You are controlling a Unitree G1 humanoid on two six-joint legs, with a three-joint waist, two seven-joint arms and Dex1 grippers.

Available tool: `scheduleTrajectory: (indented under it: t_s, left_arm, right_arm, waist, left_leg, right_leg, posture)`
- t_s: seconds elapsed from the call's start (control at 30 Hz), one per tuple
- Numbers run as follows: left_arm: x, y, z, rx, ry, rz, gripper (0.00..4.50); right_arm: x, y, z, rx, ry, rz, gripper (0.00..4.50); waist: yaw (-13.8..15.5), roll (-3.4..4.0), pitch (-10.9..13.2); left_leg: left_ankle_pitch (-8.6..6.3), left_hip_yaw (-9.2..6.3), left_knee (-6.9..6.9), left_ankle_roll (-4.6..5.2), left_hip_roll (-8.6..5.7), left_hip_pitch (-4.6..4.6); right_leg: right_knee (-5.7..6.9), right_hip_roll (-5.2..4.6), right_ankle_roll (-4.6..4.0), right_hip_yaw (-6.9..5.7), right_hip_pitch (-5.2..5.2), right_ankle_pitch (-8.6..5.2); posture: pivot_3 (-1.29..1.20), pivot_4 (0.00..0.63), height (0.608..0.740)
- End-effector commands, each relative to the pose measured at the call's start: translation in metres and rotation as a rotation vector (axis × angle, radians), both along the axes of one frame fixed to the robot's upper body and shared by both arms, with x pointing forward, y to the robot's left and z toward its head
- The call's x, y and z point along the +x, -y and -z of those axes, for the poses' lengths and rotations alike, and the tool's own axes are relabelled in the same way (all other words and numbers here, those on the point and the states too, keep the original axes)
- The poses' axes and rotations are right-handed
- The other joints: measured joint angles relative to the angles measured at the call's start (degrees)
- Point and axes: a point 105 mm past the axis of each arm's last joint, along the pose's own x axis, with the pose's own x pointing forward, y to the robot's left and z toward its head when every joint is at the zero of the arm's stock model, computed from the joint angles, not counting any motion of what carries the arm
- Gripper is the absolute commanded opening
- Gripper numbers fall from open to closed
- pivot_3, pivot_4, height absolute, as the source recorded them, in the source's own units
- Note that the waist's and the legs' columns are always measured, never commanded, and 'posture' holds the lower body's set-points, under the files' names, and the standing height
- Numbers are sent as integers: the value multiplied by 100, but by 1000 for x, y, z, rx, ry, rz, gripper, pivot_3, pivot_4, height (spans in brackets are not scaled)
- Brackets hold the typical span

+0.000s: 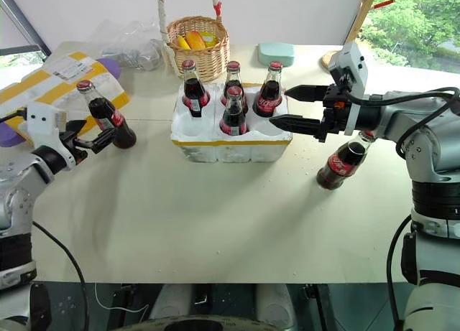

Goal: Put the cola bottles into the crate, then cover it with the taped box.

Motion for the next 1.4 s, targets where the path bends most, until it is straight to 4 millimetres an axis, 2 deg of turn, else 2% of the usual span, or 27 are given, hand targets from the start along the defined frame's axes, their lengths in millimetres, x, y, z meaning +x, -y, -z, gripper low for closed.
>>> scheduleTrajectory:
  t_s: [0.03, 0.47, 0.53, 0.6, 0.63, 0.77, 0.83, 0.97, 1.17, 1.3, 1.4]
  left_arm:
    - [9, -5, -13, 41, 49, 3, 4476]
    - [42, 11, 1, 24, 31, 73, 4476]
    - [42, 12, -2, 16, 43, 88, 3939]
    - [41, 14, -5, 22, 50, 109, 3012]
    - [40, 14, -6, 26, 50, 114, 2850]
    - [37, 12, -17, 45, 57, 128, 2859]
    - [34, 15, -31, 37, 76, 165, 2859]
    - [17, 39, -71, -15, 107, 352, 2859]
    - [-5, 92, -109, -2, 112, 643, 2859]
    - [-13, 126, -121, 22, 123, 789, 2859]
    - [-13, 150, -117, 70, 124, 872, 2859]
  right_arm:
    - [-8, 0, -16, 24, 64, -7, 4500]
    - [-10, -2, -17, 37, 64, -5, 4500]
    - [-11, -2, -17, 38, 64, -5, 4500]
    - [-12, -2, -17, 36, 64, -5, 4500]
    - [-12, -2, -17, 34, 63, -5, 4500]
    - [-14, 0, -17, 30, 64, -4, 4500]
    - [-15, 0, -17, 29, 64, -3, 4500]
    - [-17, 2, -16, 23, 58, 1, 4500]
    - [-18, 2, -14, 31, 54, 11, 4500]
    - [-21, 2, -12, 30, 60, 16, 4500]
    - [-22, 3, -11, 32, 65, 30, 4500]
  waist:
    - [1, 0, 0]
    - [6, 0, 0]
    - [2, 0, 0]
    - [4, 0, 0]
    - [4, 0, 0]
    - [4, -1, 0]
    - [3, -2, 1]
    - [16, -8, 5]
    - [24, -15, 9]
    - [12, -15, 9]
    - [10, -14, 9]
  left_leg:
    - [0, 0, 0, 0, 0, 0]
    - [0, 14, 0, 0, -1, -1]
    - [0, 15, 0, 0, -1, -2]
    - [0, 15, 0, 0, -1, -2]
    - [0, 15, 0, 0, -1, -3]
    - [0, 14, 0, 0, 0, -4]
    - [0, 14, 0, 0, 0, -5]
    - [0, 10, 0, 0, 0, -12]
    - [1, 7, 2, -2, -3, -18]
    - [1, 6, 2, -2, -4, -16]
    - [4, 5, 2, -5, -3, -16]
  right_leg:
    - [0, 0, 0, 0, 0, 0]
    - [1, 0, 1, -3, 0, 1]
    - [0, -1, 1, -3, 0, 1]
    - [1, -1, 1, -3, -1, 1]
    - [1, -1, 1, -3, -1, 1]
    - [0, -1, 1, -4, -1, 1]
    - [0, -1, 2, -4, -1, 1]
    - [1, -1, 2, -6, -6, 1]
    - [-2, -2, 2, -10, -5, 1]
    - [0, 2, 3, -9, -5, 0]
    - [0, 4, 3, -9, -5, 0]
  posture:
    - [0, 150, 740]
    - [0, 150, 740]
    - [0, 150, 740]
    - [0, 150, 740]
    - [0, 150, 740]
    - [0, 150, 740]
    - [0, 150, 740]
    - [0, 150, 740]
    - [0, 150, 740]
    - [0, 150, 740]
    - [0, 150, 740]
